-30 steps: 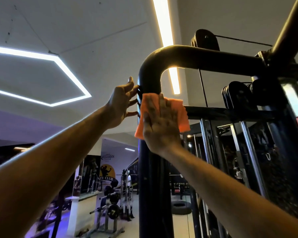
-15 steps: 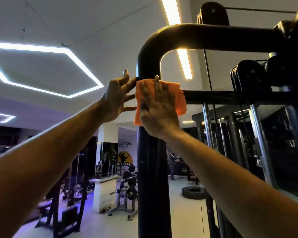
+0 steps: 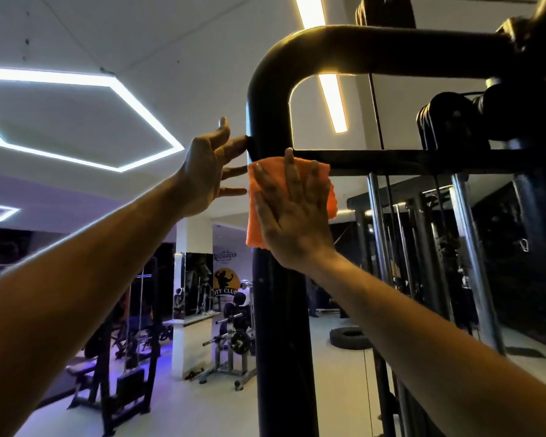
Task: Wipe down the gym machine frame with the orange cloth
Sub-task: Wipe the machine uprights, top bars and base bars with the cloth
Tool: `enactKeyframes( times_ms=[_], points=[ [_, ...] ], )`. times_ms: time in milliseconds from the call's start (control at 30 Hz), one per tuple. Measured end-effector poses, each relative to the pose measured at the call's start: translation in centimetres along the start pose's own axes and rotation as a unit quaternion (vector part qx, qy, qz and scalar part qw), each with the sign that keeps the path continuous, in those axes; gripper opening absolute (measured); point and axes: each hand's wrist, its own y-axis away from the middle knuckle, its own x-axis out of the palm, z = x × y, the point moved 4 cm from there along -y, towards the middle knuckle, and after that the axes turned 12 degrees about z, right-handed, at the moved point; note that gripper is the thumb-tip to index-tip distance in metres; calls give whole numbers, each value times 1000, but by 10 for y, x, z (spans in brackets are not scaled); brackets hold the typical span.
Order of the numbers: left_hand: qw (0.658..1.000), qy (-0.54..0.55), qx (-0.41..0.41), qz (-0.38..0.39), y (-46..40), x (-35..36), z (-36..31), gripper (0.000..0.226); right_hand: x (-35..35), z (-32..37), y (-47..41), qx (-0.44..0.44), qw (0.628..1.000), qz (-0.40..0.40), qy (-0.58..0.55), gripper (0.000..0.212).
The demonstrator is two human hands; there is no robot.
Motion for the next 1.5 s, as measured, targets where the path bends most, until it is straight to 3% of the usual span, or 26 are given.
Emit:
enactKeyframes(
  times_ms=[133, 233, 367, 500, 633, 867, 1100, 1267, 1367, 1500],
  points=[
    [1000, -6, 3, 11, -3, -8, -1, 77, -17, 6, -35, 33, 996, -55, -61, 64],
    [1000, 2, 9, 24, -1, -6, 8, 72, 1, 15, -1, 15, 991, -95, -88, 62],
    [999, 23, 13, 40, 9, 1, 21, 65, 24, 16, 49, 36, 989, -69, -129, 61],
    [997, 45, 14, 53, 15, 4, 26, 68, 6, 12, 9, 63, 988, -41, -131, 62],
    [997, 55, 21, 50, 19, 9, 34, 65, -4, 21, 5, 75, 989, -69, -103, 63],
    [996, 63, 24, 66, 30, 14, 51, 60, 33, 37, 103, 90, 987, -65, -113, 64],
    [996, 70, 22, 45, 28, 15, 49, 60, 1, 22, 13, 85, 992, -46, -84, 70],
    [995, 85, 27, 55, 32, 16, 56, 61, 25, 48, 92, 90, 991, -70, -64, 64],
    [993, 88, 13, 76, 32, 15, 62, 70, 32, 45, 104, 91, 994, -35, -44, 64],
    [990, 118, -7, 76, 29, 6, 58, 89, 6, 33, 21, 84, 996, -3, 27, 65]
  ],
)
